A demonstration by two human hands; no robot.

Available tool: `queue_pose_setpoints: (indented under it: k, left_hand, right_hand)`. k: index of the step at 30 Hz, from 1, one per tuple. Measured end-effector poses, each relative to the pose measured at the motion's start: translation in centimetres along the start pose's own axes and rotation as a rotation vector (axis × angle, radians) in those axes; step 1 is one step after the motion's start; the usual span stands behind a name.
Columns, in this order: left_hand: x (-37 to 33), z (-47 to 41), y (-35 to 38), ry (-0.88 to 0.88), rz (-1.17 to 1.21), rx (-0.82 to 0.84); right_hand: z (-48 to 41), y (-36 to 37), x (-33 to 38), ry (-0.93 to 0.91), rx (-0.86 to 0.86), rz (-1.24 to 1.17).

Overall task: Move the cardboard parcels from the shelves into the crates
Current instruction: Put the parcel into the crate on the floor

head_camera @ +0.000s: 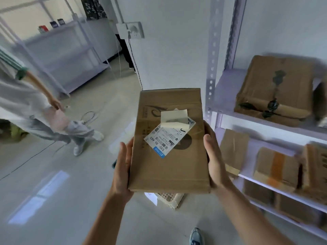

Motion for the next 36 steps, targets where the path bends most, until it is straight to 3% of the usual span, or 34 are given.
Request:
queue_pose_setpoints:
  k: [4, 16, 28, 32, 36]
  left_hand:
    - [0.7, -5.9, -3.9, -0.123, -0.062, -0.002]
    - [8.9, -25.3, -10.8, -0.444, -0.24, 0.148]
    - [29.1, -46.4, -14.9, -0.849, -0.368, 0.384]
    - [37.5, -51.5, -15.6, -0.943, -0.388, 0.414]
    - [45.8, -55.9, -15.9, -1.017, -0.442, 0.446]
  right_hand:
    - [-3.3, 2.2, -5.9, 0.07, 0.001, 0.048]
    - [-8.6, 0.1, -23.8, 0.386, -0.304, 0.205]
    - [-10.1, -6.5, -47.9, 0.693, -0.744, 0.345]
    - [-10.2, -10.9, -56.6, 0.711, -0.807, 0.303]
    - [-10.4, -16.0, -64.1, 0.707, -0.853, 0.427]
Point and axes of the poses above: each hand's wrist, its own z-axis away from the middle knuckle, its own y-axis out of the palm, x = y × z, the point moved 7 cm from there along -z, towards the middle knuckle, and after that the axes turned 10 degrees about -y, right-handed, at the moved point
